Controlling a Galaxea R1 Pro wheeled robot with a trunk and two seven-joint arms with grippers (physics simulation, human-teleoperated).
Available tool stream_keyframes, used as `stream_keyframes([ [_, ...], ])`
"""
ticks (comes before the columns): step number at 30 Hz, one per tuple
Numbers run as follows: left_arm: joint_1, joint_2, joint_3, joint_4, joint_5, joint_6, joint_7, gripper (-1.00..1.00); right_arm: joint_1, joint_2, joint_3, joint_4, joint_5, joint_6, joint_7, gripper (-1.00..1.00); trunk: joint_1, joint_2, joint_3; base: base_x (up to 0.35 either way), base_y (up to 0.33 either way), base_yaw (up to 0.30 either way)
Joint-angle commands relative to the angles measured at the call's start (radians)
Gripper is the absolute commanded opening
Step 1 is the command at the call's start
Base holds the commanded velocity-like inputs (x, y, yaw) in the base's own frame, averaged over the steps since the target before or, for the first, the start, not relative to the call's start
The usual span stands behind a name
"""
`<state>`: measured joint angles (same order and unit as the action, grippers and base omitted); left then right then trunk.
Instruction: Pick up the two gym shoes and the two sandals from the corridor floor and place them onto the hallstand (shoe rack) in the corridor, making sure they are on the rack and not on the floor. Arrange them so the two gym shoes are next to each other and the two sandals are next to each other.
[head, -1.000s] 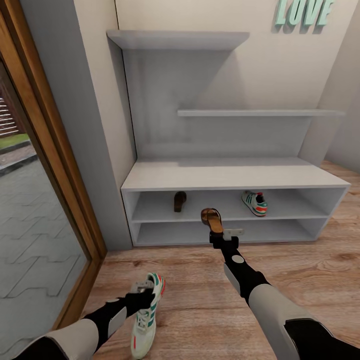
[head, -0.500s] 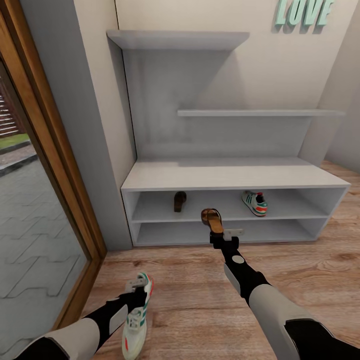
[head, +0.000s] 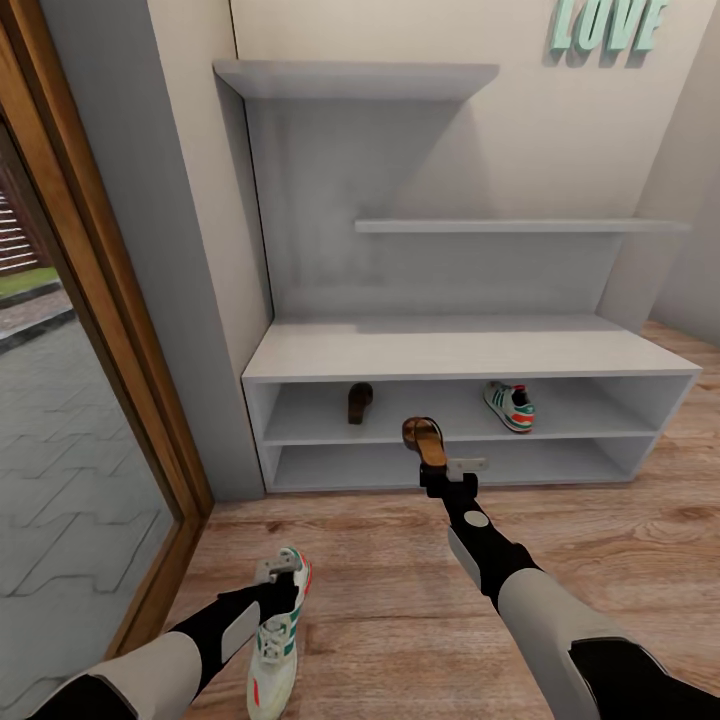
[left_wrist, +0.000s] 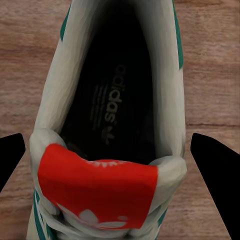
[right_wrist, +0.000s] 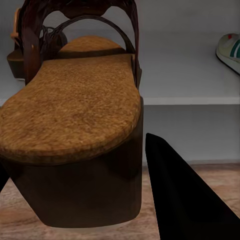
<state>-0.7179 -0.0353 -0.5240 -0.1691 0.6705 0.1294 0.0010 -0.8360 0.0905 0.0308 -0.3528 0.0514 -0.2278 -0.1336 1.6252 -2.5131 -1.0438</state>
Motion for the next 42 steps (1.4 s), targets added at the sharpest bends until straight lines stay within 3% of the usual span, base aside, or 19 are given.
stream_keyframes([
  [1,0.000,0.000,0.000,0.000,-0.001,0.001,0.000,-1.00,0.000,0.000,0.000,0.000,-0.002,0.000,0.002,-1.00,0.000,0.000,0.000,0.000,0.000,0.000],
  [31,0.000,0.000,-0.003,-0.001,-0.002,0.001,0.002,-1.00,0.000,-0.001,0.003,-0.009,0.002,-0.003,0.000,-1.00,0.000,0.000,0.000,0.000,0.051,0.000],
  [42,0.000,0.000,-0.004,-0.001,-0.002,0.001,0.001,-1.00,0.000,-0.001,0.003,-0.029,0.004,-0.036,-0.001,-1.00,0.000,0.000,0.000,0.000,0.000,0.000],
])
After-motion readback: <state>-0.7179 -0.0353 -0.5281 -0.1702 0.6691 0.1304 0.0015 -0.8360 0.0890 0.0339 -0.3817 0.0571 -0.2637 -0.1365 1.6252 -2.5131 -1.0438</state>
